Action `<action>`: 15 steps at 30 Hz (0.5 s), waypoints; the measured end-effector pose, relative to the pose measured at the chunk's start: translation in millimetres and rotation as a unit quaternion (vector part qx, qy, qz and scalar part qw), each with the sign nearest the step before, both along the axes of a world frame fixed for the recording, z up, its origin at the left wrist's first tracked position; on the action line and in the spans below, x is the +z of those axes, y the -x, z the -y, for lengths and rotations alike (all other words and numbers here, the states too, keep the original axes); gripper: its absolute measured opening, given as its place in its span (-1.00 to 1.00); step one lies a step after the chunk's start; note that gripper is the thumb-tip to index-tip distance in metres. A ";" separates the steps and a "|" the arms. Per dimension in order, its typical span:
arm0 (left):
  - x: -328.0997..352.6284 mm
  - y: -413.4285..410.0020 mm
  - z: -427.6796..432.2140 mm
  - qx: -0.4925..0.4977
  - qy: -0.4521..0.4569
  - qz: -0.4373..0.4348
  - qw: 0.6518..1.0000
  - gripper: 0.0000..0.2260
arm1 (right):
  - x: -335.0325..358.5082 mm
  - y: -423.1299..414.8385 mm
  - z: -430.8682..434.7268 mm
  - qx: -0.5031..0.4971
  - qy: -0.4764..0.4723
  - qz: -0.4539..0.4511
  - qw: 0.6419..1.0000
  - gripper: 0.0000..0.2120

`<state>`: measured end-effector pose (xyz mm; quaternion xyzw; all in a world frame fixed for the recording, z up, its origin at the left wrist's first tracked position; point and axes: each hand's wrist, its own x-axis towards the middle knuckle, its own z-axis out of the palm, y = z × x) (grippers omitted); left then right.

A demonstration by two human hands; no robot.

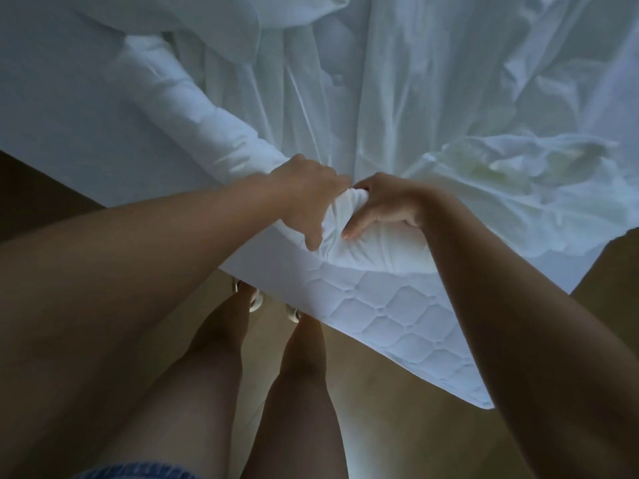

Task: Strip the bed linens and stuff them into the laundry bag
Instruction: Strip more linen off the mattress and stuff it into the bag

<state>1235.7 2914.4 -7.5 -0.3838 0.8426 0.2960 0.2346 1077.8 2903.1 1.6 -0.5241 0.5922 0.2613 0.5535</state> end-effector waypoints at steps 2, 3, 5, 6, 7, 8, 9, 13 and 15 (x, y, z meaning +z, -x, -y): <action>0.3 2.6 4.7 -0.004 -0.044 0.024 0.999 -0.22 | 0.4 -3.6 -10.1 -0.003 0.025 0.004 1.000 -0.41; -1.5 5.0 7.7 -0.005 -0.053 0.037 0.998 -0.21 | 0.7 -4.6 -18.8 0.031 0.076 -0.009 0.997 -0.34; -2.7 11.5 17.0 0.000 -0.085 0.041 0.995 -0.27 | 10.2 -4.1 -49.1 0.133 0.228 -0.067 0.962 -0.15; -3.9 14.5 23.0 0.000 -0.112 0.037 0.993 -0.34 | 15.4 -2.3 -66.8 0.174 0.291 -0.091 0.936 -0.06; -4.2 16.8 28.4 0.004 -0.144 0.036 0.989 -0.39 | 16.7 0.9 -84.1 0.217 0.334 -0.113 0.910 0.06; -4.3 18.1 33.4 0.014 -0.176 0.038 0.984 -0.42 | 13.4 4.4 -97.7 0.262 0.371 -0.140 0.880 0.16; -4.3 18.0 36.5 0.030 -0.198 0.040 0.979 -0.41 | 4.8 7.2 -106.3 0.297 0.394 -0.167 0.853 0.21; 0.5 20.0 17.6 0.102 -0.059 0.044 0.992 -0.19 | -7.9 8.5 -73.9 0.328 0.396 -0.200 0.834 0.10; 5.7 24.6 -8.6 0.084 0.079 0.057 0.992 -0.07 | -4.3 15.9 -39.3 0.320 0.333 -0.137 0.876 0.02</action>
